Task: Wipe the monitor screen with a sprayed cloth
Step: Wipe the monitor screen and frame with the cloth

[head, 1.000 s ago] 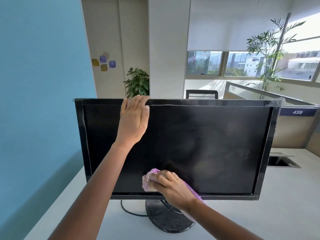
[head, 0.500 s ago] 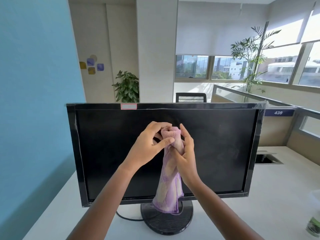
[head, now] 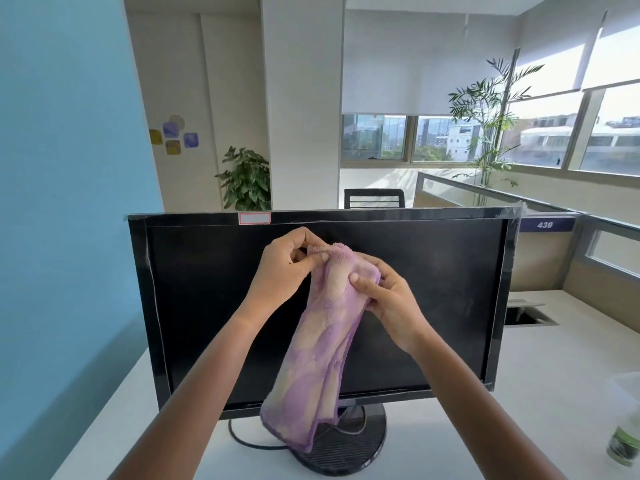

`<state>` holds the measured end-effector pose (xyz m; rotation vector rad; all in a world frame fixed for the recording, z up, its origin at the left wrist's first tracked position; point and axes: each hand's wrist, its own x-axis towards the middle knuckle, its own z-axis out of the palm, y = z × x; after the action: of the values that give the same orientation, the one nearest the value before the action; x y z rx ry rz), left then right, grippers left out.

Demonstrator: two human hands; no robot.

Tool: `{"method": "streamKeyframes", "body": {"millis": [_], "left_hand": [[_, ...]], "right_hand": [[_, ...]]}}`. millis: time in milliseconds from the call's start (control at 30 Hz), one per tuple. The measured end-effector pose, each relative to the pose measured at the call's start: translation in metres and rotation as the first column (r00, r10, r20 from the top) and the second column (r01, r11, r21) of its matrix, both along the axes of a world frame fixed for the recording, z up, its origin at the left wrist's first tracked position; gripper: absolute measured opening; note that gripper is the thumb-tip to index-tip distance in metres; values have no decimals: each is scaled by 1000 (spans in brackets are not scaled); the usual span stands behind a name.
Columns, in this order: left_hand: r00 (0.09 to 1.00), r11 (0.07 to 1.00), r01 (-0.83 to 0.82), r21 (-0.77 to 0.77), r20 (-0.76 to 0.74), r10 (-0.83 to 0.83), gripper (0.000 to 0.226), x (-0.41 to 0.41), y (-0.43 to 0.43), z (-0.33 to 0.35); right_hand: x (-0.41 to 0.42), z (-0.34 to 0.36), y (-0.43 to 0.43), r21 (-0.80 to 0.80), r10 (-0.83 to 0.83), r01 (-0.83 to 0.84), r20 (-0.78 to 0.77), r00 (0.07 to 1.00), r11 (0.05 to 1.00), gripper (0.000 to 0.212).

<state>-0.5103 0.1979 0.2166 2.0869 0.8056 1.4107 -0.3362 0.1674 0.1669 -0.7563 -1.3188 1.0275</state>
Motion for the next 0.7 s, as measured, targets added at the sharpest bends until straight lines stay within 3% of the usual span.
{"method": "streamKeyframes", "body": {"millis": [67,167,300,400,467,533,567,633,700], "left_hand": [[996,996,-85,36,-23,86,11,-2,2,0],[984,983,-160,93,-64,166,13,-2,1,0],[952,944,-251,215,-120,281,16,8,0,7],[899,874,-337,351,-157,409,20,16,1,17],[848,823,-368,432,-207,488,21,18,5,20],[796,771,-382,510,-243,555,22,17,9,21],[777,745,-389,542,-242,581,23,15,11,21],[760,715,-398,575,-228,608,27,9,16,22],[761,737,-379,560,-265,593,32,4,22,24]], "right_hand": [[3,4,2,102,-184,180,28,983,978,27],[6,13,4,306,-504,448,130,854,840,29],[-4,25,14,537,-819,667,83,568,517,30],[-13,31,27,692,-939,676,8,344,254,22],[-17,31,35,736,-946,633,30,324,240,8],[-23,23,41,735,-946,619,97,309,278,12],[-26,15,43,749,-959,609,128,254,262,15],[-31,-4,45,790,-964,553,223,143,265,32],[-35,-23,44,810,-928,466,364,76,355,53]]}}
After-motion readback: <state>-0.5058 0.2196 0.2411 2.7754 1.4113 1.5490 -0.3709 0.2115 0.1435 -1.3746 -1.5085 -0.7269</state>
